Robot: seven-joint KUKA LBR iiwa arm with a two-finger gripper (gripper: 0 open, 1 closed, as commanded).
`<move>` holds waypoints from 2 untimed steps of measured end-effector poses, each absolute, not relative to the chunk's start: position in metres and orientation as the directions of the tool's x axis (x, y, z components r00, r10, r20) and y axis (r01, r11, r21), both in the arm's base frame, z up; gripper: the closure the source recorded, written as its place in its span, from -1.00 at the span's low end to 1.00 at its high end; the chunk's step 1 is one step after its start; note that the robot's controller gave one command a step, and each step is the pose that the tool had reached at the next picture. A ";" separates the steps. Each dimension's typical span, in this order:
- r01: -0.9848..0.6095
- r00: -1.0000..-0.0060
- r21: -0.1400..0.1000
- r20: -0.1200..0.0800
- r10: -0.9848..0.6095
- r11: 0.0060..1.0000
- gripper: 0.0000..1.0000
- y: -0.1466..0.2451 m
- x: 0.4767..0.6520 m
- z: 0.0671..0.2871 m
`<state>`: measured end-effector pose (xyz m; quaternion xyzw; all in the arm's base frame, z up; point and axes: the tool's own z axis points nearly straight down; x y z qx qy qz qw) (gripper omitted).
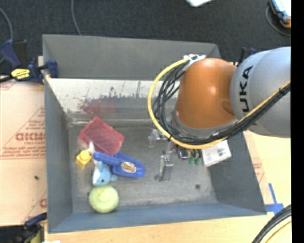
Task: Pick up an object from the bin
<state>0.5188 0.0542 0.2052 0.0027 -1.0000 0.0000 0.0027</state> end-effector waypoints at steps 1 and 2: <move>-0.003 -1.000 0.001 -0.003 -0.003 1.000 -1.00 0.054 0.520 0.210; 0.097 -0.995 0.001 0.003 0.097 0.995 -1.00 0.091 0.535 0.069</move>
Offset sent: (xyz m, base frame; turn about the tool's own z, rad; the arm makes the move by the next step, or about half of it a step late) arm 0.0150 0.0372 -0.1352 0.1052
